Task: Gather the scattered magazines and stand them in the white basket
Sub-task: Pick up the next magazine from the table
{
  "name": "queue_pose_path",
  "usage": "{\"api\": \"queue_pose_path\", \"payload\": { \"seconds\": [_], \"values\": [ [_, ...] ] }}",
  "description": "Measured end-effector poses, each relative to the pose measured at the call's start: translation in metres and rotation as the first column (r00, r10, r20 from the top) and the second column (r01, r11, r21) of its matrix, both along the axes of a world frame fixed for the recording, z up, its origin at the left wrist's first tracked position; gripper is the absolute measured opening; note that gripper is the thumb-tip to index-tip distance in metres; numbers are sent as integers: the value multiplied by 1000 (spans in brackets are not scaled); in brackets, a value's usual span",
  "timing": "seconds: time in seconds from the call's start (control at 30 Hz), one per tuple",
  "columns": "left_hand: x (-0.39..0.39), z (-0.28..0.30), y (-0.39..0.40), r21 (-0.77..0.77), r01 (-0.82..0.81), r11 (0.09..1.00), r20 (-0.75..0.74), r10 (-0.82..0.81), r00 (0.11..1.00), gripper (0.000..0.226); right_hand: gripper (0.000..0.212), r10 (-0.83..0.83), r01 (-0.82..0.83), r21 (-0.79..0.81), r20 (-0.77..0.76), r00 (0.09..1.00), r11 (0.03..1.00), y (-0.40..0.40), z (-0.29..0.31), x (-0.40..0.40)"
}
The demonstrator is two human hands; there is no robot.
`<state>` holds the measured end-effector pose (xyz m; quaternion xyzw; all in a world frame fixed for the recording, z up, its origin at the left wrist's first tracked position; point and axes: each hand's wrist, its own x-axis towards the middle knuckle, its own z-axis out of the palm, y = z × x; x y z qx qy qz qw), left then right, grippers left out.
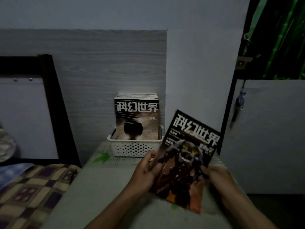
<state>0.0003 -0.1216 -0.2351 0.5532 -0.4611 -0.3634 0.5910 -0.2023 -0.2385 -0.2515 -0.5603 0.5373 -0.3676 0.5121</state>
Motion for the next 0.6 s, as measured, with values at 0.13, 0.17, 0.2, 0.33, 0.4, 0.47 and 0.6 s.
{"api": "queue_pose_path", "payload": {
  "seconds": [0.13, 0.17, 0.2, 0.33, 0.4, 0.47, 0.6],
  "values": [
    [36, 35, 9, -187, -259, 948, 86, 279, 957, 27, 24, 57, -49, -367, 12, 998, 929, -4, 49, 40],
    [46, 46, 7, -219, -371, 903, 162, 408, 898, 21, 21, 79, -60, -444, 24, 997, 894, -1, 65, 55],
    [58, 57, 4, -260, -469, 844, 236, 527, 817, 16, 19, 97, -62, -510, 42, 994, 858, -1, 79, 70],
    [108, 106, -11, -421, -592, 687, 407, 727, 554, 18, 12, 88, -30, -644, 58, 994, 764, -10, 127, 124],
    [127, 118, -22, -445, -621, 645, 403, 764, 504, 20, 13, 59, -6, -693, 52, 997, 721, -21, 139, 148],
    [140, 114, -35, -448, -640, 624, 400, 781, 480, 22, 13, 35, 3, -721, 38, 999, 693, -31, 139, 168],
    [165, 74, -58, -374, -655, 656, 408, 751, 520, 21, 10, 15, -14, -707, -4, 1000, 707, -49, 113, 197]
  ]
}}
